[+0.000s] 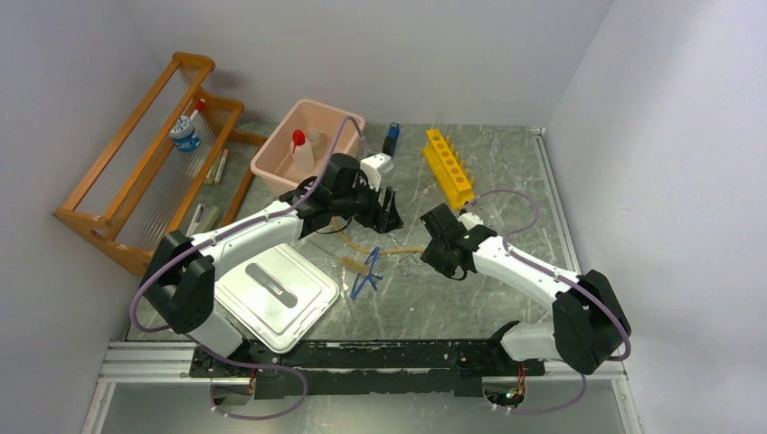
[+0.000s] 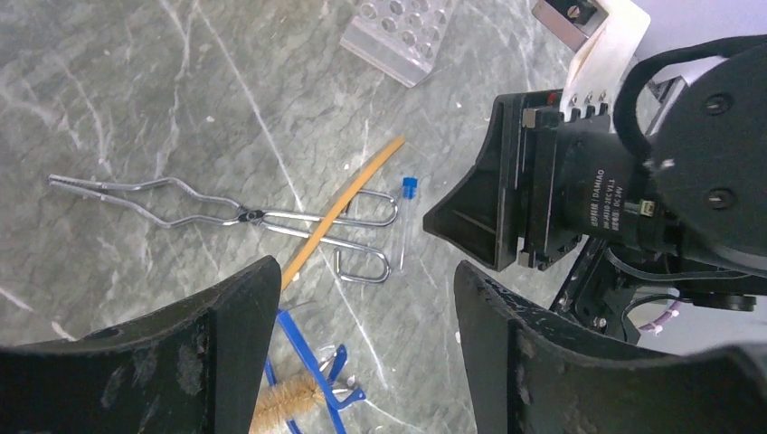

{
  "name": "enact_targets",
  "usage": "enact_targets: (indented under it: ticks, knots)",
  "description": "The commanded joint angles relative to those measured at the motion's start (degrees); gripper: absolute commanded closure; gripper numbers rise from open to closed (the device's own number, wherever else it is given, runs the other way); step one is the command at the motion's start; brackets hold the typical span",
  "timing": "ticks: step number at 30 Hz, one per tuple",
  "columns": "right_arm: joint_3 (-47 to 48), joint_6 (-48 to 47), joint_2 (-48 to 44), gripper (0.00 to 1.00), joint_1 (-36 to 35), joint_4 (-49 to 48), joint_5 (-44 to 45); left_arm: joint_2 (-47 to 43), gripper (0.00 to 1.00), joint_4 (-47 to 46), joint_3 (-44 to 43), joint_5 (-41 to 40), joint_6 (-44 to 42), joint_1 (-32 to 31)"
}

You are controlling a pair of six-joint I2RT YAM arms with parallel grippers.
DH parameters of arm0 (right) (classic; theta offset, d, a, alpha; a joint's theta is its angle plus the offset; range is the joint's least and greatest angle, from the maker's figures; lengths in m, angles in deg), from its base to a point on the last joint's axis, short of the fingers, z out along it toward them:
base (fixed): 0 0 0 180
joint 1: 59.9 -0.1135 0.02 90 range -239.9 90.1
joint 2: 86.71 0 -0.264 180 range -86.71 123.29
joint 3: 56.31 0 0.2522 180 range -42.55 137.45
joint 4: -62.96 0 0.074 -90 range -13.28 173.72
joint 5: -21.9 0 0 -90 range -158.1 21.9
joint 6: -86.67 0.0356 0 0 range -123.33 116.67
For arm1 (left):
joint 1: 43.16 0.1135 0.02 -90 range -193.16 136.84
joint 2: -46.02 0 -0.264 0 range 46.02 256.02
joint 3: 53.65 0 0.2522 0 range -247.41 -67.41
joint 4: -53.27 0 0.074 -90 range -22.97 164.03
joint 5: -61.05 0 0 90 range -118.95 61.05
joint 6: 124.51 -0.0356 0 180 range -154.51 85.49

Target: Organize the chemistry lab equipment

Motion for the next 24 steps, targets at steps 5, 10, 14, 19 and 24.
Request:
enact_targets:
  ticks: [5, 10, 14, 19, 24]
  knots:
    - [-0.5, 6.3, 6.8, 0.63, -0.8, -4.0, 5.7, -5.2, 0.26, 0.8, 3.3, -4.8, 0.0, -0.1]
    - [1.9, 5.1, 9.4, 0.65, -0.7, -3.5, 8.1, -5.1, 0.26, 0.2, 3.8, -4.0, 0.4, -0.1]
    - [2.5, 4.7, 10.8, 0.68, -0.7, -3.3, 9.0, -5.4, 0.26, 0.0, 4.2, -3.8, 0.2, -0.1]
    - [2.5, 4.5, 12.3, 0.76, -0.7, -3.7, 7.9, -5.3, 0.26, 0.0, 4.4, -3.8, 0.1, -0.1]
    - [2.2, 4.6, 13.0, 0.77, -0.8, -3.1, 7.9, -5.0, 0.26, -0.2, 4.5, -3.4, 0.4, -0.1]
